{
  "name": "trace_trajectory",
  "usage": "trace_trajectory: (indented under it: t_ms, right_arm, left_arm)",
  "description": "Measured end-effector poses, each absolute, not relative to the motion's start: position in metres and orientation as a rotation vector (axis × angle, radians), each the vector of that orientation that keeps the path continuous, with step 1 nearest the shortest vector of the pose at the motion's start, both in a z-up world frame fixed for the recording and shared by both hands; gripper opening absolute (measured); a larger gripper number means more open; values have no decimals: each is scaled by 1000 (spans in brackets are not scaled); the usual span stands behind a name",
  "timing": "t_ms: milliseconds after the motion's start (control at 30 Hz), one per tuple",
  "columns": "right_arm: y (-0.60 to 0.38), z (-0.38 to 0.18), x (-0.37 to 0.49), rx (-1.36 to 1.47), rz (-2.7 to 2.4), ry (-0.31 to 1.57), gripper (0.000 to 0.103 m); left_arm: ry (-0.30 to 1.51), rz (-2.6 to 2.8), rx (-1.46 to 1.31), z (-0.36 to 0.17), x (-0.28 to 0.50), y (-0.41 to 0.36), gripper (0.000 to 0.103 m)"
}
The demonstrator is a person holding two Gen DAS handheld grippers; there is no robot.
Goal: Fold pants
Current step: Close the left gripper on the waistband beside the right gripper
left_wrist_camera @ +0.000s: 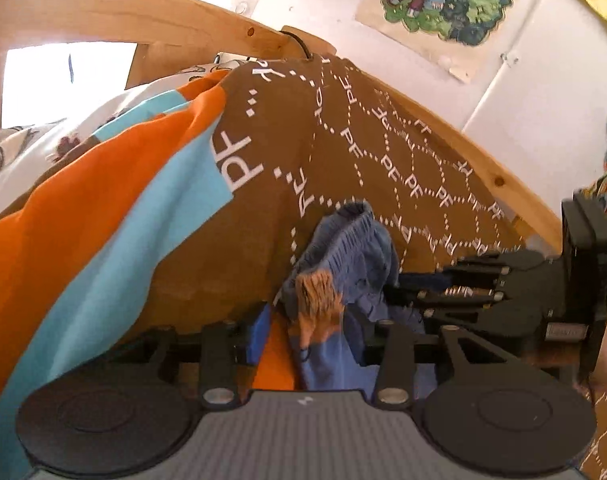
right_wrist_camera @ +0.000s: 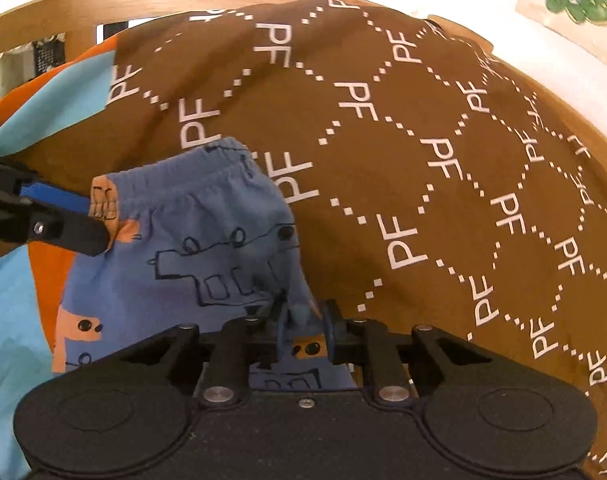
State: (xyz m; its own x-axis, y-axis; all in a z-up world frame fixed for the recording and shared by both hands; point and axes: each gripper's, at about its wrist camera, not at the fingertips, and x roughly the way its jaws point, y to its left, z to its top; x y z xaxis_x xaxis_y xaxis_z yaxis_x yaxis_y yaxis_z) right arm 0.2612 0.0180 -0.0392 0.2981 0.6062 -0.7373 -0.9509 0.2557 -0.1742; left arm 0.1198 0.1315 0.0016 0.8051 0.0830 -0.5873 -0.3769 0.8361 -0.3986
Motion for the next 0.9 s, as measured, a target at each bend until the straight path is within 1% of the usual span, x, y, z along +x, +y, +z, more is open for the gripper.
trace_trajectory:
  t_ms: [100, 167, 200, 233, 300, 333, 400, 500, 633, 733, 900]
  right_arm:
    - [21, -43, 260, -692, 1143, 598, 20]
    - [21, -44, 259, -685, 1136, 601, 20]
    - [20, -44, 258, -682, 1133, 601, 20]
    - [19, -43, 256, -682, 1128, 596, 22]
    - [14, -35, 251, -654, 1115, 582, 22]
    - [10, -28, 248, -622, 1114, 570, 22]
    - [3, -15, 243, -565, 1113, 529, 22]
    - [9, -7, 241, -530, 1137, 515, 22]
    - [34, -21, 238, -607, 1118, 503, 22]
    - [46, -32, 242, -567, 1069, 531, 23]
    - [22, -22, 234, -480, 1045, 516, 25]
  left_arm:
    - [561, 225, -596, -1, 128, 143, 46]
    - [548, 208, -632, -4, 130, 149, 45]
    - [551, 210, -638, -4, 130, 151, 39]
    - [558, 218, -632, -5, 130, 152, 30]
    - [575, 233, -614, -5, 130, 152, 21]
    - [573, 232, -618, -5, 130, 152, 20]
    - [567, 240, -609, -2, 129, 150, 19]
    - [553, 260, -515, 3, 129, 138, 18]
    - [524, 266, -410, 8, 126, 124, 18]
    - [530, 276, -346, 9, 129, 117, 18]
    - [542, 279, -401, 8, 129, 126, 18]
